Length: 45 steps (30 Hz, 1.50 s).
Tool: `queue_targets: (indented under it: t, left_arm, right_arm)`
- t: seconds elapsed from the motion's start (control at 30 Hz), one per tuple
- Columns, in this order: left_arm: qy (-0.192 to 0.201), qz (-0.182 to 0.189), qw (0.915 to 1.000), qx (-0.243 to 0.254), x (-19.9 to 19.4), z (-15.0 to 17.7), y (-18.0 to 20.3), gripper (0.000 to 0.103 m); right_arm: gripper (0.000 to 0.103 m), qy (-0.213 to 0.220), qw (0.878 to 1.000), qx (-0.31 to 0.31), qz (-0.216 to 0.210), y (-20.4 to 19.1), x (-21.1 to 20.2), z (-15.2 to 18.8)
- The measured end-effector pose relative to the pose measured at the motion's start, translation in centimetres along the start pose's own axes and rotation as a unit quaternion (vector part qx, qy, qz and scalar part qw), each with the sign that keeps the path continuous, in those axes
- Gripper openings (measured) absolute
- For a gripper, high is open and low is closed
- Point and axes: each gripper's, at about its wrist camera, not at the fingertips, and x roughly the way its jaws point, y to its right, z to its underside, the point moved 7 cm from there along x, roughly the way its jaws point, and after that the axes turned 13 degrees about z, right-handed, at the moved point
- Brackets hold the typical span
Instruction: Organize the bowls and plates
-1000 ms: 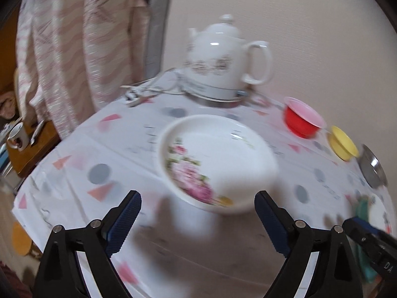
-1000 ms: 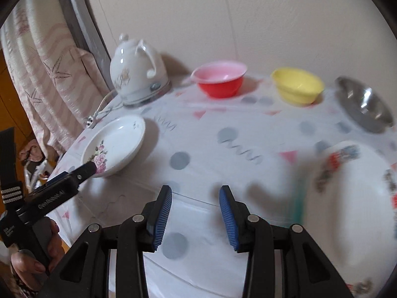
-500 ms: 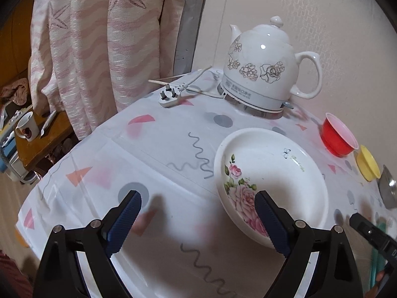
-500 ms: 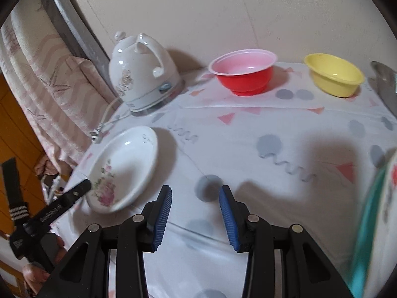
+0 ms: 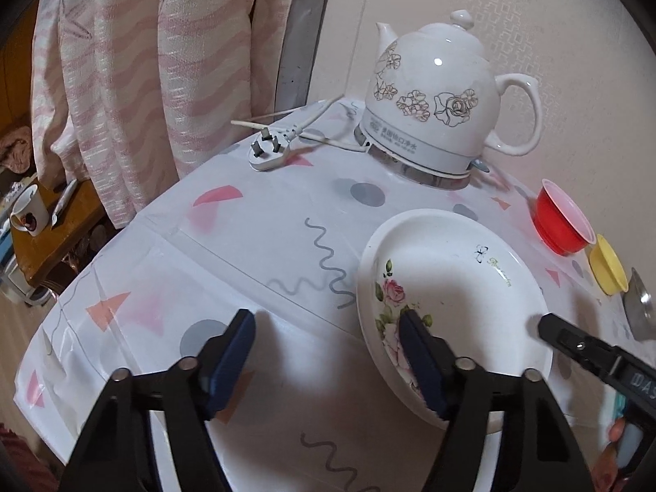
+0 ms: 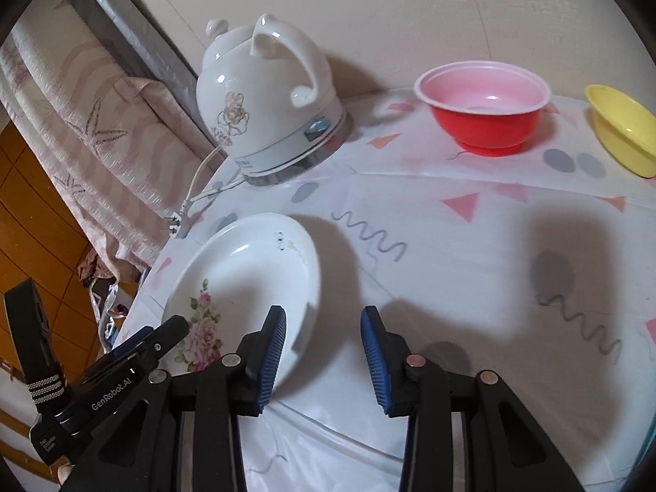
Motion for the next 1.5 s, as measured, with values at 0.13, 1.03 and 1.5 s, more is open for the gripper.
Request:
queue_targets:
  t: [0.13,1.03,1.5]
  left_arm:
    - [-0.008,0.007,0.9999,0.005,0.3,0.0,0.2,0.053]
    - [-0.031,0.021,0.9952,0.090,1.7,1.2,5.4,0.034]
    - [-0.011,0.037,0.9916,0.124,0.7,2.8,8.5,0.028]
  right_arm:
    - [0.028,-0.012,1.000,-0.015,0.010,-0.7,1.0,0.2]
    - [0.015,0.019,0.999,-0.035,0.027,-0.1,0.7,0.4]
    - [0.016,0.052,0.997,-0.038,0.053,2.4,-2.5,1.3]
